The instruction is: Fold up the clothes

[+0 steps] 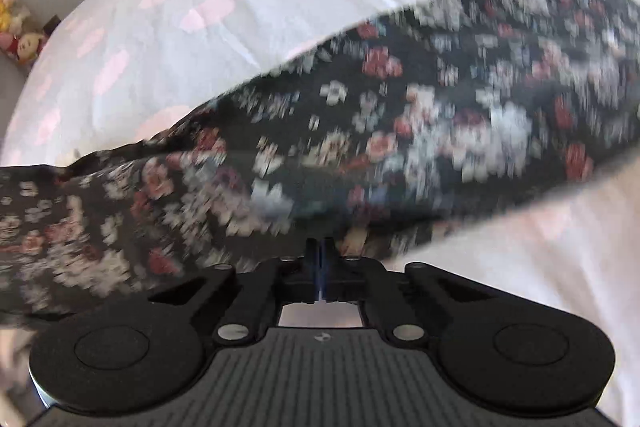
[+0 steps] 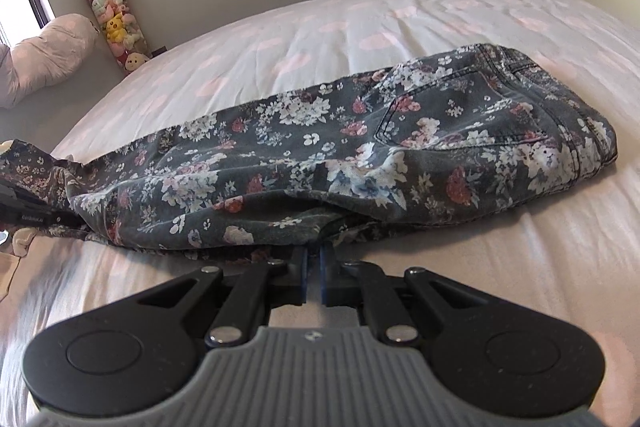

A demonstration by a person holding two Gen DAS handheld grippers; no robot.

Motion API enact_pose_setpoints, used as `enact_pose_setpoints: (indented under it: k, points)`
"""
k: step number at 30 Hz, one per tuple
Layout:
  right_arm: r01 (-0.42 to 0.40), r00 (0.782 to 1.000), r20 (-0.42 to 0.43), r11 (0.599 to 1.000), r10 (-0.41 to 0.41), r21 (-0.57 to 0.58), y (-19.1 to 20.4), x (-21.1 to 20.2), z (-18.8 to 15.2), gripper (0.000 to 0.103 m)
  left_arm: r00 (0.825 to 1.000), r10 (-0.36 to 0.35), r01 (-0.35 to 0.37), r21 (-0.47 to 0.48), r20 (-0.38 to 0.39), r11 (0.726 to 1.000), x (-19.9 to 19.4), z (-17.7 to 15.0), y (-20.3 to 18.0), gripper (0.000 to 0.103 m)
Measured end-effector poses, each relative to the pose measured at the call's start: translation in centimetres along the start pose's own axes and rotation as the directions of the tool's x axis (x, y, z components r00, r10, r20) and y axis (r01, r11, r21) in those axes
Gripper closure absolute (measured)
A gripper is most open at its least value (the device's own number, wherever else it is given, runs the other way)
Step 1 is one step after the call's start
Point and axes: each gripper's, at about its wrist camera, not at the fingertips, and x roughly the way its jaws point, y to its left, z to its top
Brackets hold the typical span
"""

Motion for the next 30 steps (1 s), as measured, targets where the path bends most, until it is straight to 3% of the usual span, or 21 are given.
enact_pose_setpoints:
  k: [2, 7, 11, 18, 22, 26, 29, 30]
  points:
    - [-0.001, 1.0, -0.001, 1.0, 0.001, -0.005, 0.1, -0.5, 0.0, 0.096, 0.999, 0.026, -0.026, 0.001, -0.025, 1.0, -0.3, -0.7, 0.3, 0.103]
    - [-0.005, 1.0, -0.012, 1.0, 0.005, 0.005, -0.1, -0.4, -0.1, 0.096, 0.993, 0.116, -0.115, 0.133, 0.001, 0.984, -0.2, -1.5, -0.4, 0.103]
    - [-0.009, 1.0, -0.02, 1.0, 0.009, 0.012, -0.3, -0.3, -0.1, 0.096, 0.982, 0.185, -0.186, 0.235, 0.03, 0.954, -0.1, -2.2, -0.9, 0.093]
    - [-0.018, 0.999, -0.038, 0.999, 0.019, 0.033, -0.5, 0.1, -0.1, 0.096, 0.953, 0.29, -0.302, 0.399, 0.093, 0.866, 0.2, -3.2, -1.9, 0.079]
    - [-0.021, 0.998, -0.05, 0.999, 0.024, 0.043, -0.7, 0.4, -0.1, 0.096, 0.935, 0.333, -0.349, 0.489, 0.124, 0.799, 1.8, -3.8, -2.8, 0.077]
    - [-0.025, 0.998, -0.057, 0.999, 0.028, 0.046, -0.8, 0.7, -0.1, 0.096, 0.908, 0.384, -0.411, 0.534, 0.167, 0.739, 3.0, -4.0, -3.7, 0.078]
    - [-0.025, 0.998, -0.06, 0.999, 0.028, 0.045, -0.9, 0.8, -0.1, 0.096, 0.906, 0.389, -0.414, 0.542, 0.168, 0.731, 3.3, -3.7, -4.0, 0.101]
    - [-0.024, 0.998, -0.054, 0.999, 0.027, 0.045, -0.9, 0.7, -0.1, 0.096, 0.904, 0.391, -0.417, 0.554, 0.173, 0.72, 3.2, -3.7, -4.2, 0.103]
